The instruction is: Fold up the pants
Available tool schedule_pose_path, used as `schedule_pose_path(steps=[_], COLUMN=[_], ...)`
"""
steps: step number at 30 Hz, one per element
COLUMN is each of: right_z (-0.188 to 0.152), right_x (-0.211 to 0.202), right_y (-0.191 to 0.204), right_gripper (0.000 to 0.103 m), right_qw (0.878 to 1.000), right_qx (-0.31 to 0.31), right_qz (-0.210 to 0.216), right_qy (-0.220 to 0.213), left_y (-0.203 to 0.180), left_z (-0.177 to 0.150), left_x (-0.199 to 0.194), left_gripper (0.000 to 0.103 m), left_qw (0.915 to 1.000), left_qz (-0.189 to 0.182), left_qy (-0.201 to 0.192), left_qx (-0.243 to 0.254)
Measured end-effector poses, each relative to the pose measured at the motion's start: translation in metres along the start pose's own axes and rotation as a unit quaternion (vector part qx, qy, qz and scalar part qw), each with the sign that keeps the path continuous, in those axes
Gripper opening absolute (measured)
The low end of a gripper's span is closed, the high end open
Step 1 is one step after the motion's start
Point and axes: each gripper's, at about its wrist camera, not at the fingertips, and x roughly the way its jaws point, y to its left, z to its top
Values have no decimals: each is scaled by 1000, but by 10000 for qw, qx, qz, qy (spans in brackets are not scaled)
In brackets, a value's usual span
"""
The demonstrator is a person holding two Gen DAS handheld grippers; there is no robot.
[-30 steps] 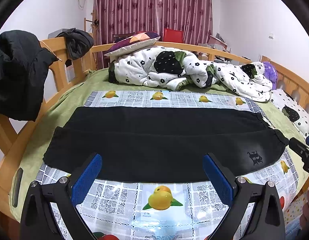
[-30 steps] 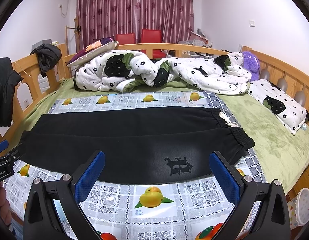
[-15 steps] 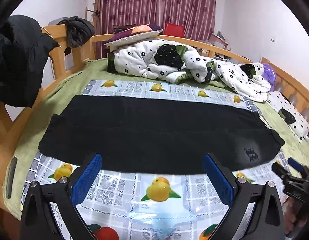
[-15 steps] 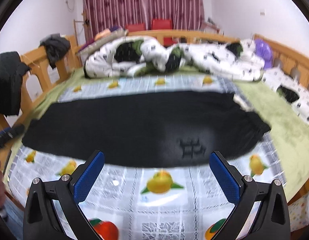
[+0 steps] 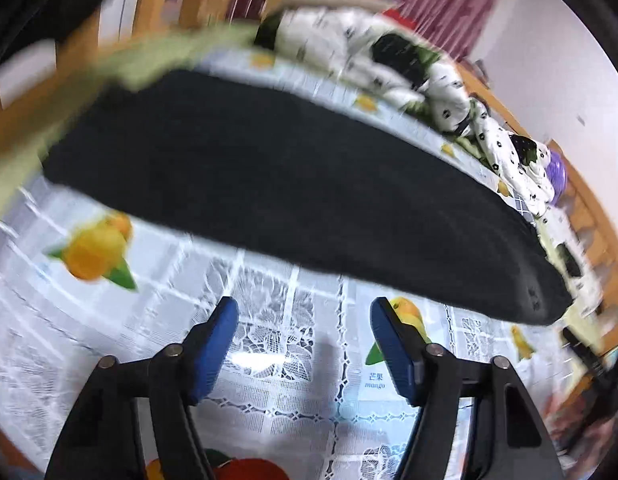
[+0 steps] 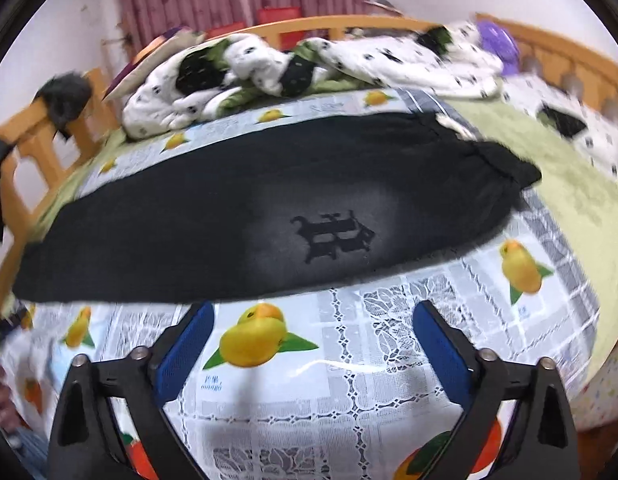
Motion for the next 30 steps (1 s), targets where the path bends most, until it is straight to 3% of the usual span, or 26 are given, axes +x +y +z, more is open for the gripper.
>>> schedule_pose_path(steps=[2, 4, 8, 15, 16, 17, 18, 20, 21, 23, 27, 30], right_z=[0, 0, -1, 8, 12, 15, 20, 30, 35, 42, 60, 86], right_x=[10, 21, 56, 77, 83, 86, 92, 100, 103, 109, 99, 76], right_y=[-6, -13, -28, -24, -22, -21, -20, -22, -22, -22, -18, -12], right_gripper=[76, 71, 70, 71, 73, 74, 74, 71, 64, 19, 9, 8], right_qw=[9999, 9993, 9971, 9976, 9975, 9973, 9969, 9956, 9949, 9933, 9914, 9916], right_qx=[74, 169, 334, 441, 465, 494, 579, 779, 892, 1034, 1200, 1252], right_qz=[-121, -321, -249, -179, -140, -119, -92, -44, -13, -87, -262, -133], right_qy=[48, 57, 644, 498, 519, 530, 524, 514, 477, 505, 461, 287], left_y=[13, 24, 47, 65, 65, 65, 66, 69, 70, 71, 47, 32], left_z=[4, 5, 10, 34, 37, 43, 46, 53, 56, 60, 76, 98], left_x=[12, 20, 27, 50, 52, 55, 59, 65, 67, 67, 39, 12], left_gripper=[65, 65, 65, 64, 61, 46, 40, 18, 13, 7, 6, 6], left_qw=[9998, 9995, 9964, 9877, 9868, 9854, 9834, 9806, 9804, 9817, 9888, 9893], left_qz=[-93, 153, -21, -372, -352, -245, -114, 15, 83, 159, 411, 273], left_qy=[32, 26, -162, -365, -375, -415, -421, -426, -408, -400, -760, -1052], left_qx=[-153, -286, -835, -1476, -1535, -1634, -1762, -1916, -1924, -1856, -1219, -973])
